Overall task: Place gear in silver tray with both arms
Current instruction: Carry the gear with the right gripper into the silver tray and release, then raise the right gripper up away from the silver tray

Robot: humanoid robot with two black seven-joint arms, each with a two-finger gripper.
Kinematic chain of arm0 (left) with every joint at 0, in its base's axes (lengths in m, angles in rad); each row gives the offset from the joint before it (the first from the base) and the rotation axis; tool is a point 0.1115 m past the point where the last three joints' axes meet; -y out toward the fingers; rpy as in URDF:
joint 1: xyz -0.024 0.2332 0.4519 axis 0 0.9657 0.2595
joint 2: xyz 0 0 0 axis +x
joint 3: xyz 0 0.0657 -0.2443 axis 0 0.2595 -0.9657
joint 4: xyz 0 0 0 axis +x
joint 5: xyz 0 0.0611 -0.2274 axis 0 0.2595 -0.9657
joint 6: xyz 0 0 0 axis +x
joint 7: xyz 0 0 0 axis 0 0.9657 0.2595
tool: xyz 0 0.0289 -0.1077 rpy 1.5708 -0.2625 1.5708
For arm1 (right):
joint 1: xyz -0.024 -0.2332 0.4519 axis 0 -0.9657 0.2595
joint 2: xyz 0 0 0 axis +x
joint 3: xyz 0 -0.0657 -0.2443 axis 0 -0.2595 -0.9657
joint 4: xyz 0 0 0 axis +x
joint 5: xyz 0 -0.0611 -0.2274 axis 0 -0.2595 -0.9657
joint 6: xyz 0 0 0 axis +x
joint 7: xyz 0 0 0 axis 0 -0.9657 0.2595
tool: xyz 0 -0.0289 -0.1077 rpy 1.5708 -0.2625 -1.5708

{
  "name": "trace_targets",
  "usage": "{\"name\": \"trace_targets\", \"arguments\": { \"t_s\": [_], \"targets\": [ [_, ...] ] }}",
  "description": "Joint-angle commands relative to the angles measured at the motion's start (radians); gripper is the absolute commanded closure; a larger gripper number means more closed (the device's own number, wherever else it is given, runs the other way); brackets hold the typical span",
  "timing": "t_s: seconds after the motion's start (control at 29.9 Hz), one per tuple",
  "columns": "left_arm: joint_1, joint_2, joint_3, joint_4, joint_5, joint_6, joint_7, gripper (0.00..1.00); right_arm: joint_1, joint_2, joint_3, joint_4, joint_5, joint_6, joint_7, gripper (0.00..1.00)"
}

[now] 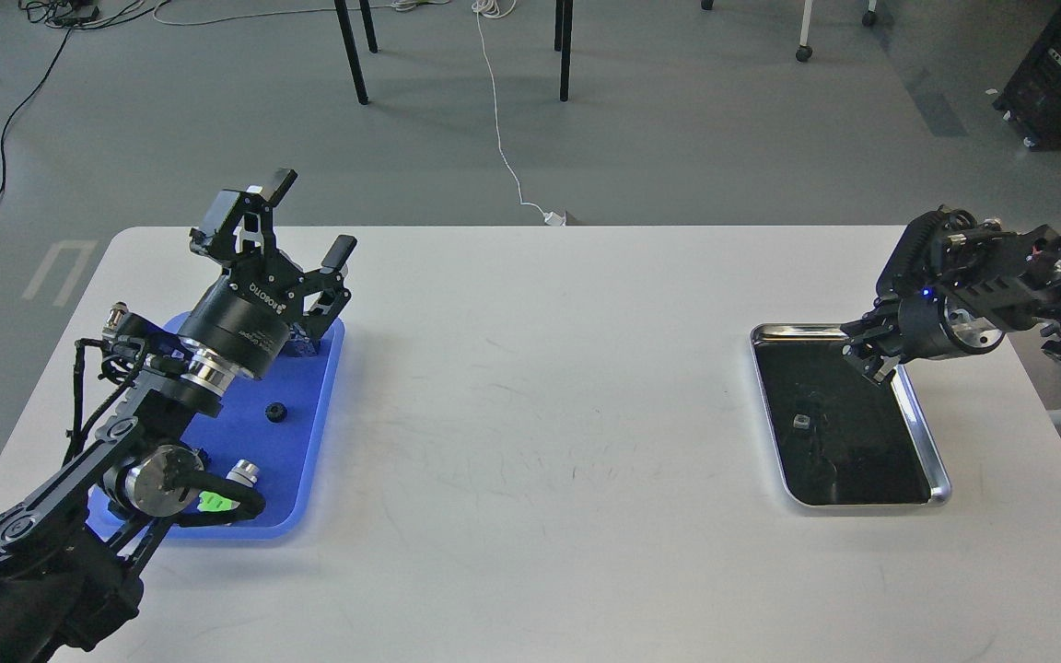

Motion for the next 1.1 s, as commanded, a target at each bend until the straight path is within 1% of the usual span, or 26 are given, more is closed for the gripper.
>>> {"name": "trace_targets", "arguments": {
  "t_s": [0.0,0.27,0.37,0.4,0.43,0.47,0.5,0.53,0.57,0.6,0.73,0.87,0.97,1.07],
  "targets": [
    [0.001,-0.001,-0.001,0.000,0.000,0.000,0.000,0.02,-0.021,0.010,0.000,-0.011,0.001,0.000,0.000,0.84],
    [0.002,-0.004,0.001,0.000,0.000,0.000,0.000,0.02,-0.046,0.015,0.000,-0.019,0.001,0.000,0.000,0.81],
    [0.001,-0.009,-0.001,0.000,0.001,0.000,0.000,0.02,-0.053,0.032,0.001,-0.020,0.004,0.000,0.000,0.77],
    [0.001,-0.013,-0.001,0.000,0.001,0.002,0.000,0.02,-0.053,0.033,0.001,-0.020,0.005,0.000,0.000,0.75],
    [0.001,-0.015,-0.001,0.000,0.001,0.002,0.000,0.02,-0.053,0.033,0.003,-0.020,0.007,0.000,0.000,0.70],
    [0.001,-0.015,0.001,0.000,0.001,0.002,0.000,0.02,-0.053,0.035,0.006,-0.020,0.008,-0.002,0.000,0.61],
    [0.001,-0.015,0.001,0.000,0.003,0.002,0.000,0.02,-0.053,0.035,0.011,-0.017,0.010,-0.002,0.000,0.50],
    [0.001,-0.014,0.002,0.000,0.003,0.002,0.002,0.02,-0.053,0.033,0.020,-0.017,0.011,-0.002,0.000,0.32],
    [0.001,-0.015,0.001,0.000,0.003,0.002,0.003,0.02,-0.053,0.032,0.030,-0.014,0.011,-0.002,0.000,0.12],
    [0.001,-0.015,0.001,0.000,0.003,0.002,0.006,0.02,-0.052,0.027,0.037,-0.013,0.013,-0.002,0.000,0.05],
    [0.001,-0.012,0.001,0.000,0.003,0.000,0.008,0.02,-0.044,0.007,0.067,-0.001,0.030,-0.006,0.000,0.03],
    [0.005,-0.006,0.001,0.000,0.001,0.000,0.006,0.02,-0.035,-0.062,0.136,0.064,0.065,-0.006,0.000,0.03],
    [0.007,-0.006,0.001,0.000,0.001,0.000,0.006,0.02,-0.038,-0.108,0.248,0.099,0.125,-0.006,0.000,0.03],
    [0.007,-0.012,0.001,0.000,0.001,0.000,0.006,0.02,-0.063,-0.134,0.372,0.118,0.269,-0.002,0.000,0.02]
  ]
}}
